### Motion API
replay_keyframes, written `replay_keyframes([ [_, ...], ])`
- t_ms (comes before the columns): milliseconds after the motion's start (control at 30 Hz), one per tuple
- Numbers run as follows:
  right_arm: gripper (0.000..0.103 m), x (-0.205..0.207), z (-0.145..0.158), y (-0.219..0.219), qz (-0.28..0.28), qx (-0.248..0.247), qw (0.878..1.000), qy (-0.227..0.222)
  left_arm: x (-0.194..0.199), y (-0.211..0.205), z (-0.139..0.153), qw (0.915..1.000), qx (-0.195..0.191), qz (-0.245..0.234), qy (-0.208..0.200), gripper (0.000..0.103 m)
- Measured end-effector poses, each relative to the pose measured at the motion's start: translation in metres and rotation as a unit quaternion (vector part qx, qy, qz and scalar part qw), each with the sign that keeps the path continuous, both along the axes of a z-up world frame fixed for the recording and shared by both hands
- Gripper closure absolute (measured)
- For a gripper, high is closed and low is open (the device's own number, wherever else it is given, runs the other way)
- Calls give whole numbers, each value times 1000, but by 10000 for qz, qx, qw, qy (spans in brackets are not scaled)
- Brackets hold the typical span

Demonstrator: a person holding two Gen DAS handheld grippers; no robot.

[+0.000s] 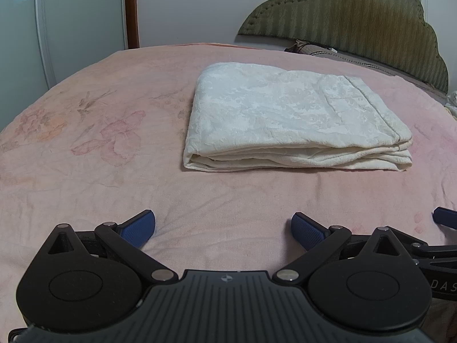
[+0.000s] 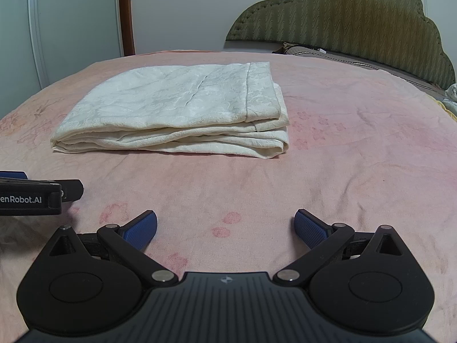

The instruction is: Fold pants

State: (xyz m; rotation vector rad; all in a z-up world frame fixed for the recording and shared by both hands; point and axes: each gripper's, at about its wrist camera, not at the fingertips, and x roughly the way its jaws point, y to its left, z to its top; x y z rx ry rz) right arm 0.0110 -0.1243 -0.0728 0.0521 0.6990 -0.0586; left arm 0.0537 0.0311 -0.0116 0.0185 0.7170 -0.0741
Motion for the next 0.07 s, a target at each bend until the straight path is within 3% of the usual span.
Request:
replay_keyframes([
  [67,0,0,0,-1,18,36,10000,-19,-2,4,3,10000,-79,4,1,0],
])
